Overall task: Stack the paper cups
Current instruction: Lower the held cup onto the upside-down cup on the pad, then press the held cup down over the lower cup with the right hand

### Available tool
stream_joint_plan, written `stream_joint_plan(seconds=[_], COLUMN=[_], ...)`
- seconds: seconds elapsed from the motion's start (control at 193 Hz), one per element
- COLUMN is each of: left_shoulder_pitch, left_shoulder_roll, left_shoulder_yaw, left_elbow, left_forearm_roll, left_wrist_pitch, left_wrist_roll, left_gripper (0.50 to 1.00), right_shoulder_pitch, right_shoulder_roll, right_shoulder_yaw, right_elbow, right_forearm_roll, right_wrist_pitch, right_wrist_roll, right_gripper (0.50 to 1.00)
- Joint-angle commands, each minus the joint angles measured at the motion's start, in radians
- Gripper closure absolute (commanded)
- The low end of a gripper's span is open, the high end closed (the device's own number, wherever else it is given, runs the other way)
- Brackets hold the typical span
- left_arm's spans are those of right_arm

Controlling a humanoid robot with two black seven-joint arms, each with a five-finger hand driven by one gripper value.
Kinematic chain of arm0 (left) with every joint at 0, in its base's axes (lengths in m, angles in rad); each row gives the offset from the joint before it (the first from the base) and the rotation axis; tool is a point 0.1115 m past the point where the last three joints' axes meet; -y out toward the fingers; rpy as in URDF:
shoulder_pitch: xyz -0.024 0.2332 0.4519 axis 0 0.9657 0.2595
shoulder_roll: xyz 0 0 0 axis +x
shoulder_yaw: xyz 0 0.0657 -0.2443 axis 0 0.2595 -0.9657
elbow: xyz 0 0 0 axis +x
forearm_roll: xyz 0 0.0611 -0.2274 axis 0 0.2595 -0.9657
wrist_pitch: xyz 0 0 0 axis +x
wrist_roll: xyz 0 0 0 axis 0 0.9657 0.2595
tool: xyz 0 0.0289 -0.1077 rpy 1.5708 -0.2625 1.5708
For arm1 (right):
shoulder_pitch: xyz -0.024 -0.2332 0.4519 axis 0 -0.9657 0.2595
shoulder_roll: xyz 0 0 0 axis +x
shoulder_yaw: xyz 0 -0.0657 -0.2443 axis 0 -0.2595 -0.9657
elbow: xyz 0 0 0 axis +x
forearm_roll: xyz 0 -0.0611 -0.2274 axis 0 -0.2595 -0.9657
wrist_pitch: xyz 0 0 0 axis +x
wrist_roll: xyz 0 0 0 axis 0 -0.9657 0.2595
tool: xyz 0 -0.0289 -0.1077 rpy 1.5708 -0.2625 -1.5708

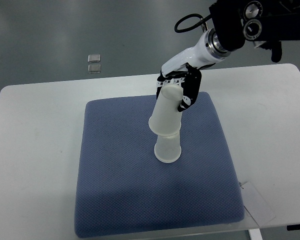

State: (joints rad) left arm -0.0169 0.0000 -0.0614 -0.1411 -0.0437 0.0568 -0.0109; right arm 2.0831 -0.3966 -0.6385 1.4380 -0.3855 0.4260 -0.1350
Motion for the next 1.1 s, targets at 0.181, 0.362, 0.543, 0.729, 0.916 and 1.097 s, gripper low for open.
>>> stream_joint_plan(seconds=[0.181, 0.362, 0.543, 0.729, 0.916, 1.097], left_shoulder_pitch=[0.0, 0.0, 0.0, 0.0, 0.0, 0.0], left_shoulder_roll=[0.0, 0.0, 0.0, 0.0, 0.0, 0.0], left_shoulder_yaw=[0.0, 0.0, 0.0, 0.0, 0.0, 0.0], left_elbow=[0.0, 0.0, 0.0, 0.0, 0.0, 0.0], left_forearm_roll=[0.001, -0.001, -0.001, 0.001, -0.001, 0.001], left_wrist_pitch=[0.0, 0.0, 0.0, 0.0, 0.0, 0.0], left_wrist_roll=[0.0, 0.0, 0.0, 0.0, 0.0, 0.0], left_gripper=[0.5, 0.5, 0.5, 0.5, 0.5, 0.5], right_shoulder_pitch=[-0.023, -0.032, -0.037, -0.037, -0.041, -0.044], right_shoulder_roll=[0.005, 0.008, 0.008, 0.008, 0.015, 0.016], right_shoulder_yaw=[-0.006, -0.012, -0.016, -0.018, -0.018, -0.018], right_elbow=[-0.001, -0.002, -0.007, -0.007, -0.007, -0.005], right_forearm_roll=[-0.006, -0.007, -0.016, -0.016, -0.015, -0.013], right_wrist_pitch=[-0.006, -0.032, -0.035, -0.035, -0.035, -0.035], right_wrist_roll=[0.0, 0.0, 0.0, 0.0, 0.0, 0.0], right_gripper=[0.818, 0.818, 0.818, 0.814, 0.793, 0.758])
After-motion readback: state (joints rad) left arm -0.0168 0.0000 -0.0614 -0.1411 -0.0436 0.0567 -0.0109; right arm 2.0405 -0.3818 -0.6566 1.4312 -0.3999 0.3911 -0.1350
